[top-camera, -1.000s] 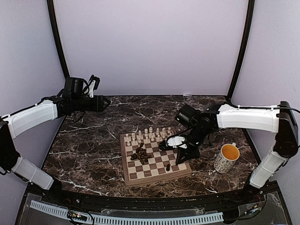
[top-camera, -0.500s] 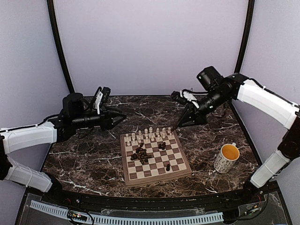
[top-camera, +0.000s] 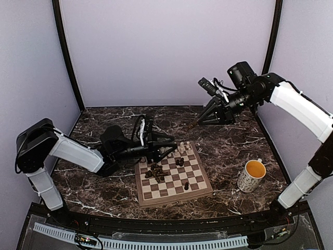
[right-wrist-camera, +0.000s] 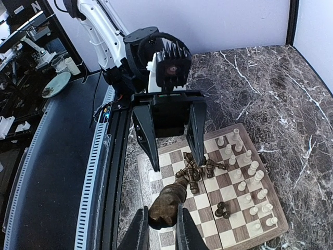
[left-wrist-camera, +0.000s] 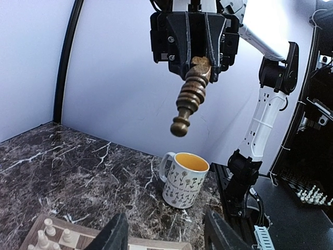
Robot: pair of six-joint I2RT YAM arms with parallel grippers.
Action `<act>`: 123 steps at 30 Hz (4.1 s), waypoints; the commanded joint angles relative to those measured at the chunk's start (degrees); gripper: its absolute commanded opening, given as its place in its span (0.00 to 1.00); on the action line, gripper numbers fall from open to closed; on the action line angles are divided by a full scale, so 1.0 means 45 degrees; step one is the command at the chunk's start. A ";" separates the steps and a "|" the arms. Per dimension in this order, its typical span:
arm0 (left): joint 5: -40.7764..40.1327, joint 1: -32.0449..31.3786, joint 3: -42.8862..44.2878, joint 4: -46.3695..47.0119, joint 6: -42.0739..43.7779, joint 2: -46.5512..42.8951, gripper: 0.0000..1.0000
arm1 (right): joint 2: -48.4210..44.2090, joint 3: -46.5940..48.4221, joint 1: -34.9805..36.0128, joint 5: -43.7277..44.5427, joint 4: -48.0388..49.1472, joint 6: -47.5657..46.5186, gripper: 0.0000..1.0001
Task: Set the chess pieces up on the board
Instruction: Pass from the right arm to the left, then place the knight at b8.
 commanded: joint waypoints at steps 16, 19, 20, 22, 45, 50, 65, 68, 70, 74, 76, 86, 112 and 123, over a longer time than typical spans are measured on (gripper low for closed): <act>0.0658 -0.0676 0.3223 0.0906 -0.0796 0.1795 0.47 | -0.0755 -0.0764 -0.0019 -0.0472 0.0323 0.0210 0.13; 0.0920 -0.0710 0.3400 0.0763 -0.0745 0.1852 0.45 | -0.0710 -0.0821 -0.0024 -0.0400 0.0395 0.0227 0.14; 0.1042 -0.0717 0.3463 0.0700 -0.0739 0.1864 0.43 | -0.0686 -0.0841 -0.0019 -0.0373 0.0410 0.0244 0.13; 0.1251 -0.0707 0.3538 0.0595 -0.0744 0.1898 0.39 | -0.0633 -0.0834 -0.0019 -0.0335 0.0504 0.0319 0.14; -0.0885 -0.0067 0.2456 -0.6270 0.0020 -0.1602 0.09 | -0.1670 -0.3090 0.0421 0.5367 0.0989 -0.0639 0.13; -0.2033 0.1004 0.1388 -0.8149 0.0827 -0.3593 0.09 | -0.1780 -0.5747 0.2759 0.7981 0.1638 -0.1381 0.13; -0.2638 0.1593 -0.0159 -0.7529 0.0560 -0.5249 0.08 | 0.0634 -0.6040 0.4591 0.8606 0.2305 -0.1354 0.13; -0.2660 0.1582 -0.0270 -0.7468 0.0519 -0.5265 0.08 | 0.0805 -0.6082 0.4610 0.8627 0.2430 -0.1280 0.13; -0.2737 0.1580 -0.0330 -0.7419 0.0507 -0.5255 0.08 | 0.0879 -0.6071 0.4610 0.8582 0.2502 -0.1222 0.13; -0.2701 0.1592 -0.0318 -0.7415 0.0593 -0.5161 0.08 | 0.1042 -0.5989 0.4610 0.8509 0.2548 -0.1176 0.13; -0.2672 0.1581 -0.0297 -0.7419 0.0635 -0.5125 0.08 | 0.1156 -0.5954 0.4610 0.8434 0.2555 -0.1176 0.13; -0.2741 0.1585 -0.0425 -0.7498 0.0776 -0.5211 0.08 | 0.1549 -0.5861 0.4625 0.8192 0.2417 -0.1349 0.14; -0.2537 0.1590 -0.0350 -0.7578 0.0860 -0.4902 0.08 | 0.1781 -0.5825 0.4727 0.8050 0.2487 -0.1316 0.29; -0.1596 0.1581 0.0290 -0.9346 0.0853 -0.4670 0.08 | -0.0029 -0.3600 0.4088 0.8483 0.0595 -0.2058 0.38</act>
